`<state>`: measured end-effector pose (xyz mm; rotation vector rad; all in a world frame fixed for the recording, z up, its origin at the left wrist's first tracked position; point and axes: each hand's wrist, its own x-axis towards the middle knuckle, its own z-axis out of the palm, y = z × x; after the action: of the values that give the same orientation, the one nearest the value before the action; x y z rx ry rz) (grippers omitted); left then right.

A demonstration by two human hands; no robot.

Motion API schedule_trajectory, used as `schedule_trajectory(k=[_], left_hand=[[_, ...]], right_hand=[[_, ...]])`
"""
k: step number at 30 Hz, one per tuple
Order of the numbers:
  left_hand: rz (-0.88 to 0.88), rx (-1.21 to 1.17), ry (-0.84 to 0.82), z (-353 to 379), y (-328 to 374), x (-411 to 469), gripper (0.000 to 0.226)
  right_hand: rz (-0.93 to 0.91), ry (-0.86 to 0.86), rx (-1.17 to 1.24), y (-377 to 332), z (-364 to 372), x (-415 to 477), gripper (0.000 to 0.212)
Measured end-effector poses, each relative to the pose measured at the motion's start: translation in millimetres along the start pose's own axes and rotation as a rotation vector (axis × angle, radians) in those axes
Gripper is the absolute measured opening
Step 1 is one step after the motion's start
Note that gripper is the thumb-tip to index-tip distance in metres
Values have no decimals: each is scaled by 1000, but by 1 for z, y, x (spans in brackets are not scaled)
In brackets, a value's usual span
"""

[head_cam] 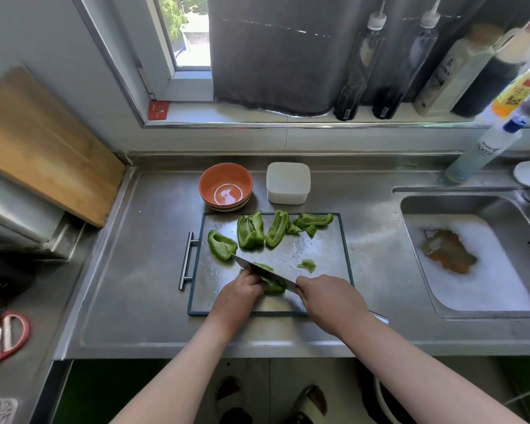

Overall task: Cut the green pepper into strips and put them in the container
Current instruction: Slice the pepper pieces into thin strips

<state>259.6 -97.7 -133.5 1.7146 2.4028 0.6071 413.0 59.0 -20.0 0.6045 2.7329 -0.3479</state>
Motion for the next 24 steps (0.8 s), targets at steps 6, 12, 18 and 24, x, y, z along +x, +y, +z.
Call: schedule_trajectory(k=[6, 12, 18, 24], left_hand=[[23, 9, 45, -1, 4, -1, 27], [9, 10, 39, 4, 1, -5, 22], [14, -36, 30, -5, -8, -12, 14], [-89, -143, 16, -28, -20, -19, 30]], right_hand=[[8, -69, 94, 9, 20, 2, 21], [-34, -56, 144, 5, 30, 21, 27], [-35, -95, 167, 22, 22, 17, 27], [69, 3, 332, 42, 4, 16, 27]])
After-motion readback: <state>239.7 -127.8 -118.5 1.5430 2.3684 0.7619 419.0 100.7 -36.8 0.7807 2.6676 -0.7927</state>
